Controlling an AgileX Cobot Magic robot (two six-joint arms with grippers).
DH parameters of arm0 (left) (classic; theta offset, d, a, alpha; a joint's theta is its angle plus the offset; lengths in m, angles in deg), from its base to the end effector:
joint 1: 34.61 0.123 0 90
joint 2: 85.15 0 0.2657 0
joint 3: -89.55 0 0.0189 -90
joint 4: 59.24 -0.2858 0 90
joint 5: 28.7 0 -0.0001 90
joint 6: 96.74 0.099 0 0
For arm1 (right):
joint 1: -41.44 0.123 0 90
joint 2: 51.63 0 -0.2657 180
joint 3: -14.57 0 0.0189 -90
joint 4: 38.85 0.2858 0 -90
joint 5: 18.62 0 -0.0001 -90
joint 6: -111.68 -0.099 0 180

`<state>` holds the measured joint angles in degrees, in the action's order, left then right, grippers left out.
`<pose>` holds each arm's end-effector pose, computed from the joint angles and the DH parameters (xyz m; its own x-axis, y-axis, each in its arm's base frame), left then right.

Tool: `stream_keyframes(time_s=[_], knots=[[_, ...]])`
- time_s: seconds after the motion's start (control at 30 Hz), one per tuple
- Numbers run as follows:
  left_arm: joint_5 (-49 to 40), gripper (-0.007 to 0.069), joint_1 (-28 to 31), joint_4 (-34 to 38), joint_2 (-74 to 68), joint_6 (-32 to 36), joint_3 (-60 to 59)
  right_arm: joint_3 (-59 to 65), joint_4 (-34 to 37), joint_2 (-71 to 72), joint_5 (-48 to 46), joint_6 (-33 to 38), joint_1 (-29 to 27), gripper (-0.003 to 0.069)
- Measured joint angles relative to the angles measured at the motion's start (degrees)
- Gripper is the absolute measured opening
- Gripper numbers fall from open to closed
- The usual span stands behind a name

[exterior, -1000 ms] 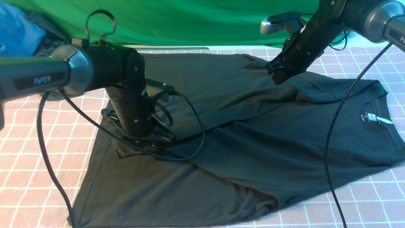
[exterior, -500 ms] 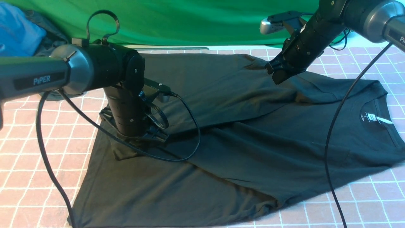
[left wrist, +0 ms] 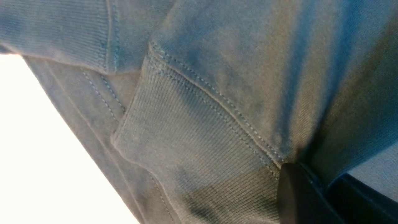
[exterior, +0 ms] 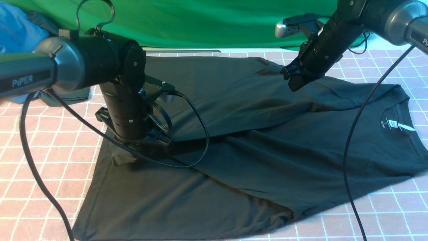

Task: Fold a long-sleeved shirt over a pink coffee tablecloth.
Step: 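Grasp the near edge of the shirt at its hem and shoulder corners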

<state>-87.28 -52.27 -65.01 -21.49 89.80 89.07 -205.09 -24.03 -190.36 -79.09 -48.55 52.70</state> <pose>0.3737 -0.1101 0.1507 -0.8874 0.4561 -0.0671 0.4490 0.8881 0.0980 0.5056 0.1231 0.1819 -0.8350 -0.3787 -0.3991 -0.4587 0.8798 0.1249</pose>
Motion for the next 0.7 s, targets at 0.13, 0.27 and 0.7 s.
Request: stream_keyframes(time_s=[0.13,0.27,0.7], knots=[[-0.1,0.0045,0.0,-1.5,0.0,0.0,0.0,0.0,-0.6,0.0,-1.6,-0.1,0.0,0.0046],[0.1,0.0047,0.0,-1.5,0.0,-0.2,0.0,0.0,-1.0,0.0,-2.9,-0.1,0.0,0.0046],[-4.6,0.0328,0.0,-9.7,0.0,-14.7,1.5,-1.1,-3.4,6.8,-8.8,-3.0,0.0,0.0049]])
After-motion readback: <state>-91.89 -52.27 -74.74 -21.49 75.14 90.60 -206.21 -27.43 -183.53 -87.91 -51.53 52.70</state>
